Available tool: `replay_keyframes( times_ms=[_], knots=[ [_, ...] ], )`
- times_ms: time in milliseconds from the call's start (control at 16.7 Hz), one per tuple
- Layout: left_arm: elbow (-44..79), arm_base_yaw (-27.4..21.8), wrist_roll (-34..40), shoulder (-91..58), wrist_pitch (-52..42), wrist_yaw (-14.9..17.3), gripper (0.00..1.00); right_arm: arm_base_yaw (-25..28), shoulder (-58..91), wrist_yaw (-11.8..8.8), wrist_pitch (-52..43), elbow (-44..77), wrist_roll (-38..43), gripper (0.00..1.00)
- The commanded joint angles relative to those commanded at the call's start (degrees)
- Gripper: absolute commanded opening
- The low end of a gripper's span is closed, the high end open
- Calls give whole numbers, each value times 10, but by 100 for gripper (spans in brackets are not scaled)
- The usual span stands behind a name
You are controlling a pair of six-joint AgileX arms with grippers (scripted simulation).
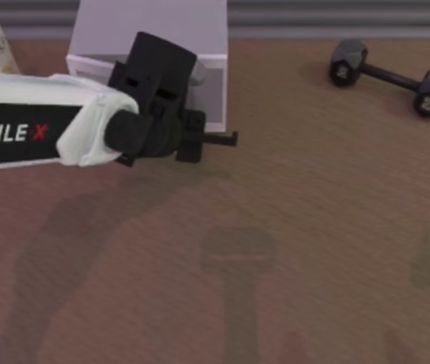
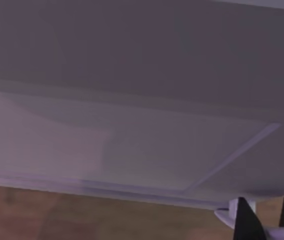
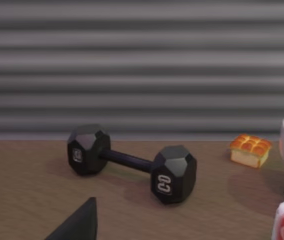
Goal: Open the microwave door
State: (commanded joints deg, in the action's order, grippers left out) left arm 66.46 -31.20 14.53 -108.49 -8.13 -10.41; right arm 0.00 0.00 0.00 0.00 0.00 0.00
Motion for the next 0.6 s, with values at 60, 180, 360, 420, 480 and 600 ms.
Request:
replay_keyframes(
  times_ms=[60,180,360,420,480,600],
  knots=[
    [0,0,0,0,0,0,0,0,0,0,0,0,0,100],
    [0,0,0,0,0,0,0,0,0,0,0,0,0,100],
    [0,0,0,0,0,0,0,0,0,0,0,0,0,100],
    [3,-4,3,-1,0,4,0,0,0,0,0,0,0,100],
    [1,-3,1,0,0,5,0,0,0,0,0,0,0,100],
    [-10,0,-10,6,3,12,0,0,0,0,0,0,0,100]
  ],
)
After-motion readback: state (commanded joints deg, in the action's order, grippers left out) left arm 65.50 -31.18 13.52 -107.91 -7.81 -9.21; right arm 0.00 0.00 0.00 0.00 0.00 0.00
